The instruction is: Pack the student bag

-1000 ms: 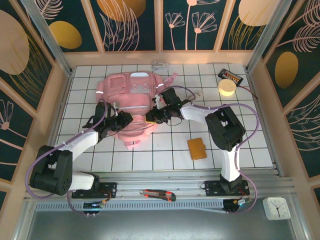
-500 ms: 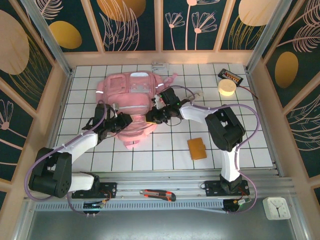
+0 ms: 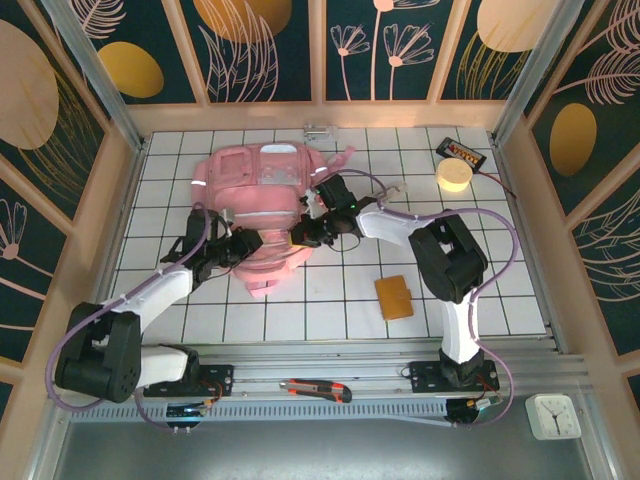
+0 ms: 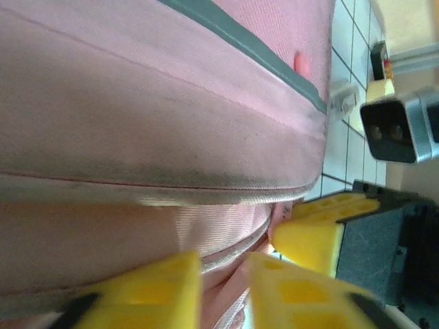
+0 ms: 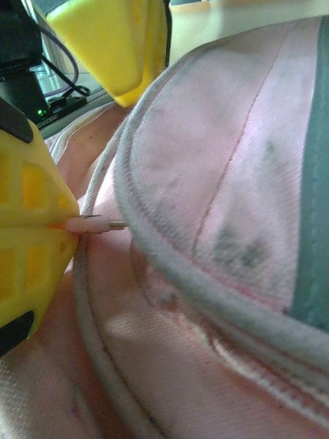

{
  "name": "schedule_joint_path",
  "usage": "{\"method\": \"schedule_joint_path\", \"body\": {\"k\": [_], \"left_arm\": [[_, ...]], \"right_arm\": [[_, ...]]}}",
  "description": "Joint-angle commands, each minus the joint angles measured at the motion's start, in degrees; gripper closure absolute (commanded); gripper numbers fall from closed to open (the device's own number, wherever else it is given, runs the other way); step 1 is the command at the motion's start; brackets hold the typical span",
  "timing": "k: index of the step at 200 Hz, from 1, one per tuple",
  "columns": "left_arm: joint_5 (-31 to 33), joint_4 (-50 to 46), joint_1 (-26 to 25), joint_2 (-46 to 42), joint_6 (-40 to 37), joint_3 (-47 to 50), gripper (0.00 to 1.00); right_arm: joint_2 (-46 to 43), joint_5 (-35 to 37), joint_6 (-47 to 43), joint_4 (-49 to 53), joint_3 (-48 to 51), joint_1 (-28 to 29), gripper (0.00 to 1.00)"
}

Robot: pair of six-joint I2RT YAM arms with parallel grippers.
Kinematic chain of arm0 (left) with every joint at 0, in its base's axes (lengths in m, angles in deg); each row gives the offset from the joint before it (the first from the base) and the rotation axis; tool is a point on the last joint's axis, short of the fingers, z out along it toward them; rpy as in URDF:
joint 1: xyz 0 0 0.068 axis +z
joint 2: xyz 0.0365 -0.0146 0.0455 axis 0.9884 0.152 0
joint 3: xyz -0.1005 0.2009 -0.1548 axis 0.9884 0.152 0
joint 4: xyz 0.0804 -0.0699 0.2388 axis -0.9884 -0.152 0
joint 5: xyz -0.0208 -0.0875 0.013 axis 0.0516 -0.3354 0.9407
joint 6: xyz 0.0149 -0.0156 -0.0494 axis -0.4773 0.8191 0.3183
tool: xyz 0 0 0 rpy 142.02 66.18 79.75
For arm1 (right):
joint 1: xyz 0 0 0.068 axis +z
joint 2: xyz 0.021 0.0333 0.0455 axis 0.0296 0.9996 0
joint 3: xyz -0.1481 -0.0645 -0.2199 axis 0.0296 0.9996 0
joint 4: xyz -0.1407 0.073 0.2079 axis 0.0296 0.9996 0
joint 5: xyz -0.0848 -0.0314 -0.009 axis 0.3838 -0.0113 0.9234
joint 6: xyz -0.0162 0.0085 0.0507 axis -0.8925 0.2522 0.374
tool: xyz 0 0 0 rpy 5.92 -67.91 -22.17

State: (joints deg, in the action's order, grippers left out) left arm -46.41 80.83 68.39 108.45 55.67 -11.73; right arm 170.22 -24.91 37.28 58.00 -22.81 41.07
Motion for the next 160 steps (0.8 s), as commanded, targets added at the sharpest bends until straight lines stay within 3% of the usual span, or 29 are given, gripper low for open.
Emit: {"method": "schedule_joint_path", "body": {"k": [1, 15, 30, 98, 160], "left_arm": [[1.4, -5.6, 4.1, -3.6, -3.8, -2.0, 0.55], [1.2, -8.1, 7.6, -4.8, -5.8, -2.6, 0.43], [0.8, -9.2, 10.0, -4.3, -7.2, -3.1, 0.40], [-0.4, -0.3, 12.0, 3.5, -5.1, -2.0, 0.42], [-3.2, 8.1, 12.0, 6.1, -1.1, 1.3, 0.46]], "right_arm": [[-3.9, 1.3, -3.1, 5.8, -0.4, 0.3, 1.00], [-3.9, 1.6, -3.7, 7.0, -1.2, 0.7, 1.00], [-3.3, 1.4, -4.2, 7.8, -2.3, 1.0, 1.00], [0.6, 3.0, -7.6, 13.3, -9.6, 3.9, 1.00], [8.5, 6.7, -12.9, 22.8, -22.9, 8.1, 1.00]]}}
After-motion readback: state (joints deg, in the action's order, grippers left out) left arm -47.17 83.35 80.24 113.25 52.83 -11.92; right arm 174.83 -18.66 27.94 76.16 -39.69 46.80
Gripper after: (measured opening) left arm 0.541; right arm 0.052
